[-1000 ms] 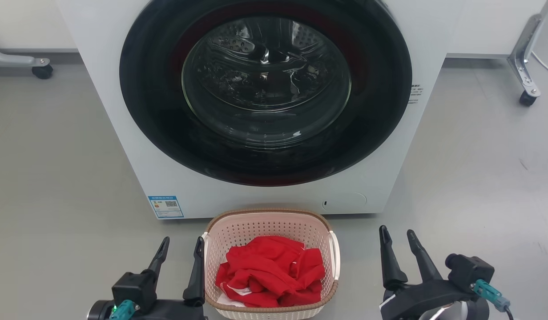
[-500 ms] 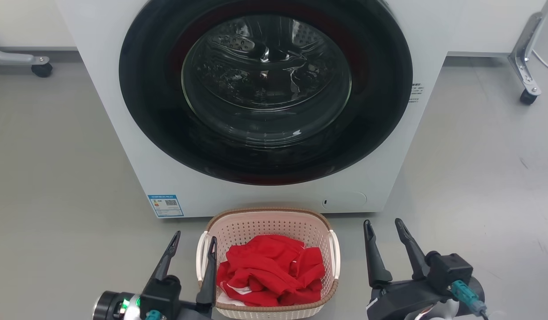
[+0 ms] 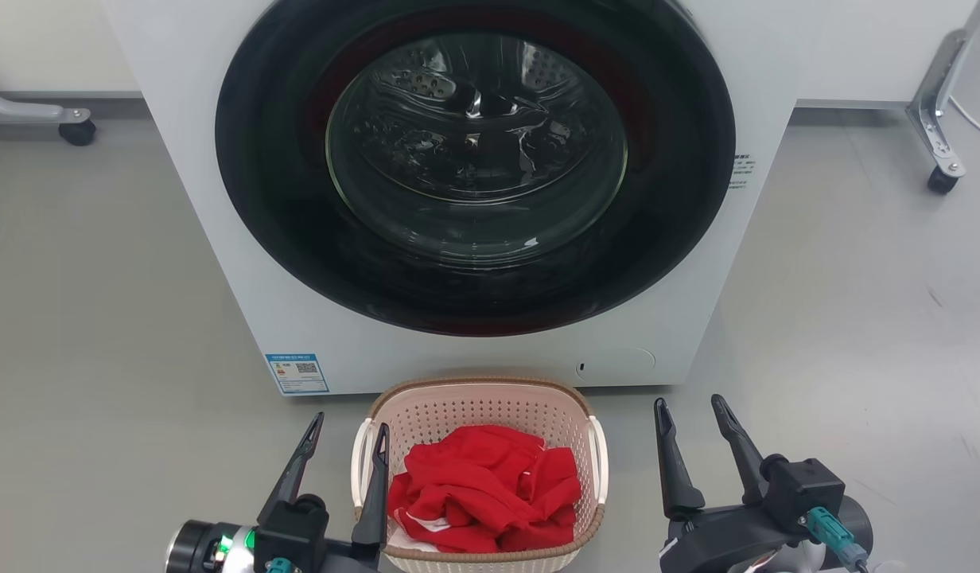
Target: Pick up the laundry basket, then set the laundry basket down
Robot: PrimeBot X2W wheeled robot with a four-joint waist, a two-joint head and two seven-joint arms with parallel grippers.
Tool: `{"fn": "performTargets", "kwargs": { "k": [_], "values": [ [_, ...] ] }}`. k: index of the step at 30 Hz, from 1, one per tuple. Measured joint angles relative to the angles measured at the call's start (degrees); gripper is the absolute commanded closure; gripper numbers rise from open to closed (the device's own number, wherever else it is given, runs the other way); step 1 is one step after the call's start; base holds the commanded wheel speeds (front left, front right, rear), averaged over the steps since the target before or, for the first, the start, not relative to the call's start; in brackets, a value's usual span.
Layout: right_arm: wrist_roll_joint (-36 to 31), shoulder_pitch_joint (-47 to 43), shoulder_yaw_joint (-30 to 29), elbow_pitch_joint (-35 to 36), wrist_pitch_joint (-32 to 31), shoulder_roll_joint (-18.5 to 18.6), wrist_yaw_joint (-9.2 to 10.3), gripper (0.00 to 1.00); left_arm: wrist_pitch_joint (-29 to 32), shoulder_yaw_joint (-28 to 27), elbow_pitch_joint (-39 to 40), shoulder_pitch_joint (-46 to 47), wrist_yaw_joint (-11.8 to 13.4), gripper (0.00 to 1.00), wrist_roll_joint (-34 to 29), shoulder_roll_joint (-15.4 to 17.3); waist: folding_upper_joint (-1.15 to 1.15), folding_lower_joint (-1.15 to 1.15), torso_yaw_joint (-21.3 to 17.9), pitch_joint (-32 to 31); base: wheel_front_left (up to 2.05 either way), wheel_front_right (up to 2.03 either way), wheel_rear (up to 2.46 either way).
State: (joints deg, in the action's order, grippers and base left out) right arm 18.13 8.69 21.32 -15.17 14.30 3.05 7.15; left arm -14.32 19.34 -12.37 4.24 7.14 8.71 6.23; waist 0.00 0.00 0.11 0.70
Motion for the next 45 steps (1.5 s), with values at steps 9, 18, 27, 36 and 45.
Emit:
{"fn": "performTargets", "kwargs": {
  "k": [9, 18, 27, 36, 45],
  "values": [
    [0.09, -0.15, -0.18, -0.19, 0.0, 0.0, 0.0, 0.0, 0.0, -0.25, 0.01, -0.12, 0.0, 0.0, 0.0, -0.21, 0.0, 0.0, -0.01, -0.31, 0.0, 0.0, 0.0],
    [0.09, -0.54, -0.35, -0.16, 0.0, -0.01, -0.01, 0.0, 0.0, -0.38, 0.35, -1.07, 0.0, 0.0, 0.0, -0.46, 0.0, 0.0, -0.05, -0.25, 0.0, 0.0, 0.0],
    [0.09, -1.14, -0.55, 0.65, 0.0, -0.03, -0.01, 0.0, 0.0, -0.74, 1.6, -1.17, 0.0, 0.0, 0.0, -0.52, 0.0, 0.0, -0.05, 1.3, 0.0, 0.0, 0.0],
    [0.04, 0.38, -1.05, 2.0, 0.01, -0.03, -0.1, 0.0, -0.01, -2.09, 2.5, -0.52, 0.0, 0.0, 0.01, -0.66, 0.0, 0.0, -0.22, 5.0, 0.0, 0.0, 0.0],
    [-0.11, 5.65, -2.46, 2.1, 0.24, -0.03, -0.59, 0.0, -0.18, -3.5, 2.11, 4.44, 0.0, 0.0, 0.45, -1.11, 0.0, 0.01, -0.41, 10.47, 0.0, 0.0, 0.0]
  ]
}}
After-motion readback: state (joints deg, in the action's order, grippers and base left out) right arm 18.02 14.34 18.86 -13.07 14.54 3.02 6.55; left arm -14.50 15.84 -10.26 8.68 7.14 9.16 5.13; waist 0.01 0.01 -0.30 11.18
